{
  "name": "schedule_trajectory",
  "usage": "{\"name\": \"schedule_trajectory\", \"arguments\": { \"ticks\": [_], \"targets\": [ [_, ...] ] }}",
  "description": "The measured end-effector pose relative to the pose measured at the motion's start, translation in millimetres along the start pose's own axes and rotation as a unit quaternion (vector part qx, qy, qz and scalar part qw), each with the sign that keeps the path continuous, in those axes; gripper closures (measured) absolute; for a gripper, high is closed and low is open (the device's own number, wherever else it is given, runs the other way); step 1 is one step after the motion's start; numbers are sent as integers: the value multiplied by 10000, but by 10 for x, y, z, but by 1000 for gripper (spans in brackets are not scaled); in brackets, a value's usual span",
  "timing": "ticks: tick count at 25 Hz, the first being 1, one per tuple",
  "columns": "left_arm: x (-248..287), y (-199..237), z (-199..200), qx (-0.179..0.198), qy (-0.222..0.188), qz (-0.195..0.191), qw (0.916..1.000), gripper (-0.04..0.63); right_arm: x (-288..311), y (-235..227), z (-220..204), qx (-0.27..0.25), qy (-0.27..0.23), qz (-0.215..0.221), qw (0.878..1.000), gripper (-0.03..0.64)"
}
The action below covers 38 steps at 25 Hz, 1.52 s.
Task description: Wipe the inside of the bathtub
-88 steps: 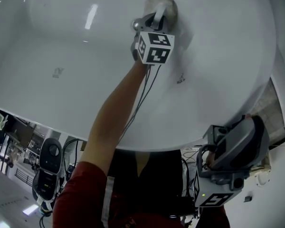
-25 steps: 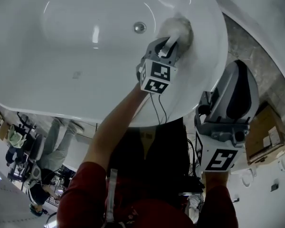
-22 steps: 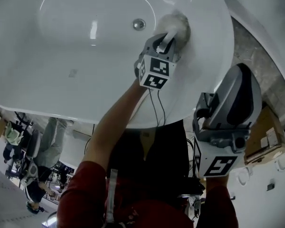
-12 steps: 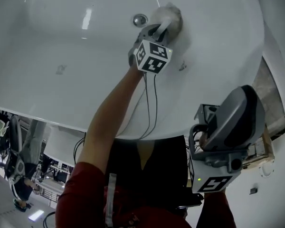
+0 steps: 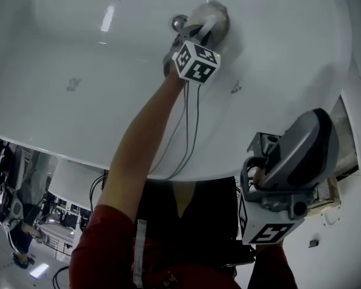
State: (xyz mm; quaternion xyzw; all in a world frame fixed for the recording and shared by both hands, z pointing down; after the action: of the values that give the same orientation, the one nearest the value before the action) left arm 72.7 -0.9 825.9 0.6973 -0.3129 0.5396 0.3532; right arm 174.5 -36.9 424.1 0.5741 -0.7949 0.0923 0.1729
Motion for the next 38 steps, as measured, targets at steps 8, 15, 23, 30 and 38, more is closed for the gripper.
{"name": "schedule_trajectory", "arguments": {
  "ticks": [8, 15, 23, 30, 38],
  "targets": [
    [-198, -21, -45, -251, 10, -11, 9997, 502, -174, -31, 119, -106, -32, -97, 9999, 604],
    [-1086, -382, 136, -5, -594, -372, 9975, 502, -608, -171, 442, -268, -190, -413, 9986, 604],
    [-2521, -888, 271, 450, -1083, -1055, 9875, 502, -1271, -316, 998, -137, -319, -921, 9951, 604],
    [-3280, -1463, 113, 969, -909, -1625, 9777, 502, -1716, -439, 1347, -227, -325, -1559, 9870, 604],
    [-3150, -1883, -70, 1493, -585, -1848, 9696, 502, -1878, -572, 1247, -11, -251, -1904, 9814, 604]
  ]
}}
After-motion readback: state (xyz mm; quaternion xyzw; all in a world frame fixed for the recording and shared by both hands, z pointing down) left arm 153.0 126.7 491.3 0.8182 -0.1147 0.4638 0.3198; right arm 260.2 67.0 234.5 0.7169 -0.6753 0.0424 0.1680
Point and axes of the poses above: the fingertips, and each gripper's own axes: x forward along the fingers, y to its left, z out of its top, the point moved 4 cm from there along -x, backward along the fingers, and after that the axes turned 13 degrees about y, right-handed, at the moved point
